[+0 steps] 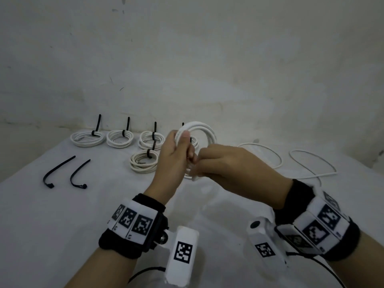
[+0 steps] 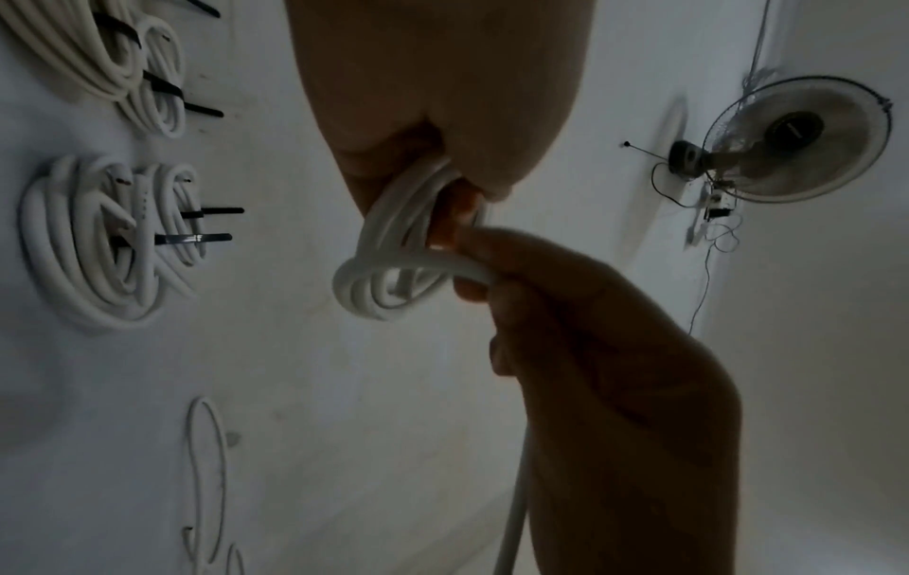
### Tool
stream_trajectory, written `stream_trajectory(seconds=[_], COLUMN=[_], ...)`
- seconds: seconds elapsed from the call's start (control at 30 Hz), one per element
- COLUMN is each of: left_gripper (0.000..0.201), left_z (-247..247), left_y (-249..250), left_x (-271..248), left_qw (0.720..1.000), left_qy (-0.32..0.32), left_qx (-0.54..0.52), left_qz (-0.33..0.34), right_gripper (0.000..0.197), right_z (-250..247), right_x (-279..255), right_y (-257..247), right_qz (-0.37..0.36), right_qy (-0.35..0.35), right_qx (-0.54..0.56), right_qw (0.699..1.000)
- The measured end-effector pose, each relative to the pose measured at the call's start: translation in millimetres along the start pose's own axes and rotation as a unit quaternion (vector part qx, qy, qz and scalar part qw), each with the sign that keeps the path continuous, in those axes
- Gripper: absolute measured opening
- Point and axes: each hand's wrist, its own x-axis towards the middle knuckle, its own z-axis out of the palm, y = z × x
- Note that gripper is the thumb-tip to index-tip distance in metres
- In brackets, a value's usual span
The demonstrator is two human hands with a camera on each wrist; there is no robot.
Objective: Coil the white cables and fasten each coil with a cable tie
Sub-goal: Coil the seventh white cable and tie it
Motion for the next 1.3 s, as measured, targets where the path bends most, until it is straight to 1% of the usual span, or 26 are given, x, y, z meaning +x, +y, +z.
stream_trajectory(seconds=[0.07,0.1,0.17,0.23,0.3,0.37,0.47,0.57,0.67,0.73,0.8,0.9,0.97,1.03,1.13,1.2,1.23,1.3], left_gripper=[0.024,0.022,0.022,0.028,0.034,0.04,0.039,0.038,0.039,0.043,0.042,0.033,0.03,0.03,0.032,0.033,0.034,0.035], left_z=[2,2,4,6,8,8,9,9,6,5,5,3,2,2,6,7,8,10], left_y=[-2,-2,-1,1,2,2,4,5,4,3,3,6,9,10,10,11,12,15], left_x=[-3,-4,-6,-8,-9,-9,-10,-11,-11,-11,-10,-9,-8,-7,-8,-9,-9,-9], left_qw=[0.999,0.998,0.996,0.994,0.992,0.988,0.985,0.984,0.978,0.977,0.98,0.985,0.985,0.983,0.982,0.982,0.981,0.978], left_qy=[-0.047,-0.063,-0.078,-0.082,-0.089,-0.089,-0.093,-0.121,-0.166,-0.179,-0.163,-0.123,-0.095,-0.074,-0.057,-0.047,-0.043,-0.036], left_qx=[0.014,0.01,-0.008,-0.028,-0.054,-0.083,-0.109,-0.097,-0.093,-0.079,-0.074,-0.091,-0.112,-0.137,-0.151,-0.155,-0.159,-0.172], left_qz=[-0.013,-0.026,-0.051,-0.062,-0.073,-0.092,-0.096,-0.087,-0.084,-0.08,-0.086,-0.086,-0.086,-0.093,-0.099,-0.102,-0.104,-0.113], right_gripper=[0.007,0.009,0.017,0.026,0.029,0.03,0.028,0.026,0.024,0.022,0.017,0.007,0.01,0.014,0.009,0.01,0.013,0.015], right_z=[-3,-3,-3,-2,-1,-1,-3,-5,-9,-12,-14,-18,-22,-24,-24,-21,-18,-12], right_x=[4,6,8,8,7,6,6,7,7,9,10,2,-7,-15,-20,-20,-19,-17], right_y=[1,4,8,12,15,19,23,26,28,29,32,42,50,56,57,52,50,44], right_qz=[0.036,0.053,0.092,0.122,0.14,0.143,0.139,0.142,0.139,0.14,0.145,0.17,0.199,0.222,0.25,0.282,0.299,0.33], right_qy=[0.042,0.06,0.082,0.109,0.134,0.15,0.171,0.168,0.157,0.153,0.146,0.146,0.142,0.118,0.083,0.068,0.074,0.114], right_qx=[0.042,0.051,0.069,0.093,0.106,0.111,0.1,0.092,0.086,0.096,0.108,0.132,0.118,0.085,0.077,0.105,0.136,0.22], right_qw=[0.998,0.995,0.99,0.982,0.975,0.972,0.97,0.971,0.974,0.973,0.973,0.966,0.962,0.964,0.962,0.951,0.942,0.911])
